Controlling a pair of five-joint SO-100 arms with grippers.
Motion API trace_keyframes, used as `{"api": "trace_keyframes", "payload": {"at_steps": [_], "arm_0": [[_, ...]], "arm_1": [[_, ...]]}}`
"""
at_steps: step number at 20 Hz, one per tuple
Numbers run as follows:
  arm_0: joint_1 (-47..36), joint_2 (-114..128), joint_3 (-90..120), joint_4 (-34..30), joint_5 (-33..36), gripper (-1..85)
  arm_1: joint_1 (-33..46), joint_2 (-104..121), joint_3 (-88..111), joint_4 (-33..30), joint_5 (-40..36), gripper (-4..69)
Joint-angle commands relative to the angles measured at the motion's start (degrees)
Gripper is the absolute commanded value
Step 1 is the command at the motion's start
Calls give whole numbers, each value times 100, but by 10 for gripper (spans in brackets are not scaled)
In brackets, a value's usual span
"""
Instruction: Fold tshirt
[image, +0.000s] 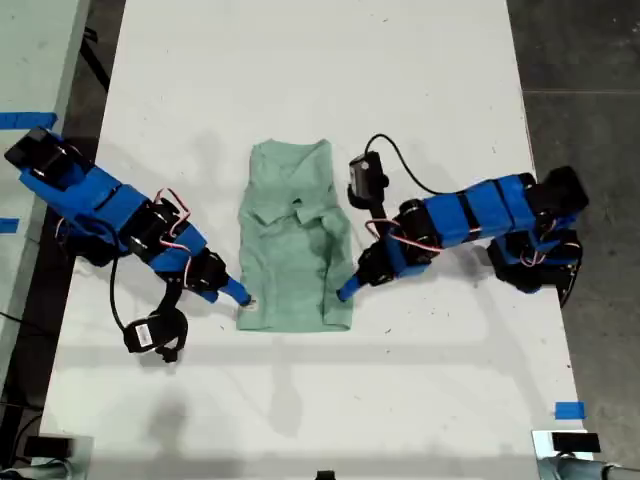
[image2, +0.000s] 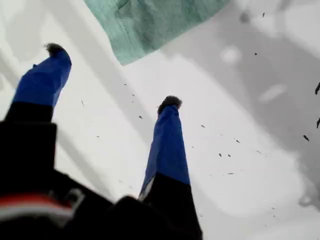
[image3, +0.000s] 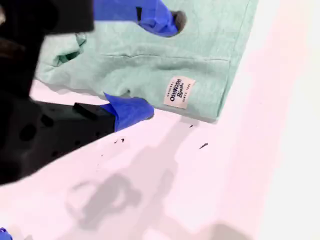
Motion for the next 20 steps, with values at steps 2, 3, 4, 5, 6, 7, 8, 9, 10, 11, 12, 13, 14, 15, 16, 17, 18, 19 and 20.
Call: {"api": "trace_keyframes", "payload": {"at_steps": [2,3,4,5,6,7,8,9,10,11,12,13,14,15,16,17,18,19,20], "arm_0": [[-35,-35,149,-703,88,198],[-53,-202,149,-729,105,210],[-62,-360,149,-747,105,214],[-70,-554,149,-791,105,220],[-79,-729,149,-905,123,222],[-97,-888,149,-1063,167,224],[-114,-1055,141,-1248,237,222],[-123,-1204,123,-1380,299,220],[-123,-1327,105,-1468,325,220],[-123,-1450,105,-1521,352,219],[-132,-1573,88,-1564,369,219],[-132,-1670,88,-1617,360,218],[-132,-1723,79,-1670,343,219],[-132,-1758,79,-1714,334,219],[-123,-1811,79,-1740,325,219],[-123,-1898,79,-1749,308,218],[-114,-1995,79,-1802,308,210],[-105,-2118,88,-1907,325,198],[-97,-2276,123,-2127,325,189]], "arm_1": [[-158,-712,-949,79,220,373],[-167,-923,-1081,62,255,373],[-176,-1107,-1134,0,290,373],[-185,-1266,-1178,-88,325,374],[-193,-1415,-1222,-185,343,374],[-202,-1582,-1301,-220,352,374],[-202,-1723,-1397,-229,369,374],[-211,-1819,-1468,-246,387,374],[-220,-1890,-1485,-281,413,374],[-229,-1942,-1494,-334,422,373],[-229,-1995,-1494,-404,431,373],[-229,-2065,-1503,-466,431,372],[-220,-2136,-1529,-519,431,371],[-211,-2215,-1573,-554,422,370],[-202,-2294,-1608,-589,413,370],[-193,-2364,-1635,-650,404,367],[-185,-2443,-1652,-738,378,362],[-185,-2549,-1705,-782,369,356],[-185,-2654,-1740,-817,352,350]]}}
